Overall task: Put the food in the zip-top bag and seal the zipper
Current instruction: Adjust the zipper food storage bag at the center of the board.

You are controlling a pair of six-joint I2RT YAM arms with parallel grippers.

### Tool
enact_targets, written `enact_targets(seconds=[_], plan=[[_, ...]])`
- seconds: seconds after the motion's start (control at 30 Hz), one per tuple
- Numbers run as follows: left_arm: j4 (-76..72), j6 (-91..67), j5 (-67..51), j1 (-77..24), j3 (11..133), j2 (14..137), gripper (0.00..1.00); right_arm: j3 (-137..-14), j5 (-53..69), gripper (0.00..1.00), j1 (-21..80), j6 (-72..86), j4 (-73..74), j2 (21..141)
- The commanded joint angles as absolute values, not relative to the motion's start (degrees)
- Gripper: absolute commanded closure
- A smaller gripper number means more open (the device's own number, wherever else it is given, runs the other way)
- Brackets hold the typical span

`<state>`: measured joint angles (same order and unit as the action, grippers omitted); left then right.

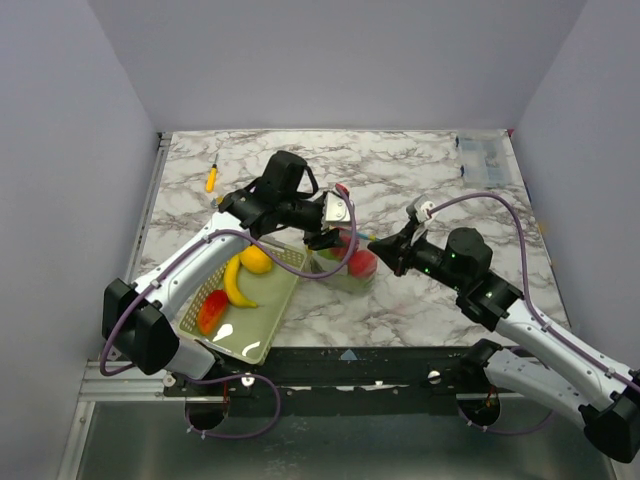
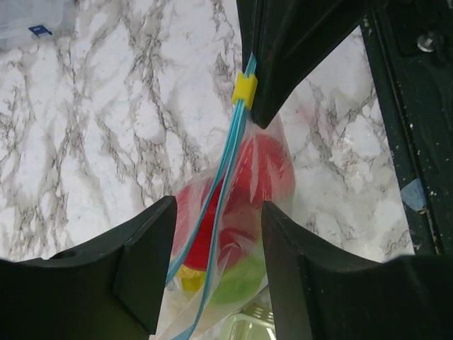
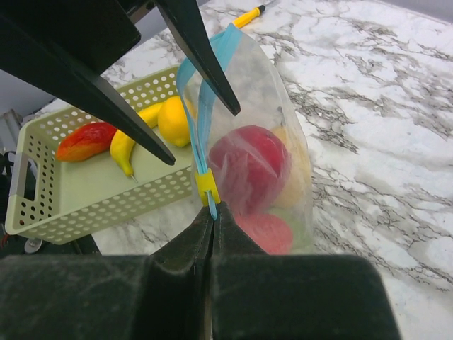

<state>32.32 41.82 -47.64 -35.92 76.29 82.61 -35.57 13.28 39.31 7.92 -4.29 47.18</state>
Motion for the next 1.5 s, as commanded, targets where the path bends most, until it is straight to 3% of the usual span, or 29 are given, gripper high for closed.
enact_targets(seconds=[0.0, 0.17, 0.57, 0.7, 0.97, 1.23, 1.47], plan=[[30.51, 34.45, -55.99, -37.32, 81.10, 82.23, 0.47, -34.85, 15.23, 0.99, 39.51, 7.44, -6.51, 45.58], [30.31, 26.78, -59.46, -38.25, 85.01, 84.57, 0.47, -36.05, 15.97, 0.99, 39.55, 7.59, -4.96, 47.20], [32.67, 27.09, -57.02, -40.86, 86.69, 87.94, 0.52, -36.28, 14.64, 0.99, 39.54, 8.06, -4.42, 46.07], [32.49, 26.08, -55.79, -40.85, 87.19, 89.33, 0.63, -36.34, 14.56, 0.99, 39.55, 8.36, -4.40, 45.61], [32.66, 24.70, -56.53, -40.86, 88.50, 91.00, 0.71, -36.48, 14.95, 0.99, 39.53, 8.29, -4.28, 46.63], [35.86, 26.10, -53.88, -40.81, 89.59, 91.77, 1.00, -36.55, 9.98, 0.99, 39.51, 13.41, -6.00, 47.93], [34.50, 25.83, -49.40, -39.41, 86.10, 89.46, 1.00, -32.66, 1.03, 0.99, 39.53, 25.69, -12.75, 45.35]])
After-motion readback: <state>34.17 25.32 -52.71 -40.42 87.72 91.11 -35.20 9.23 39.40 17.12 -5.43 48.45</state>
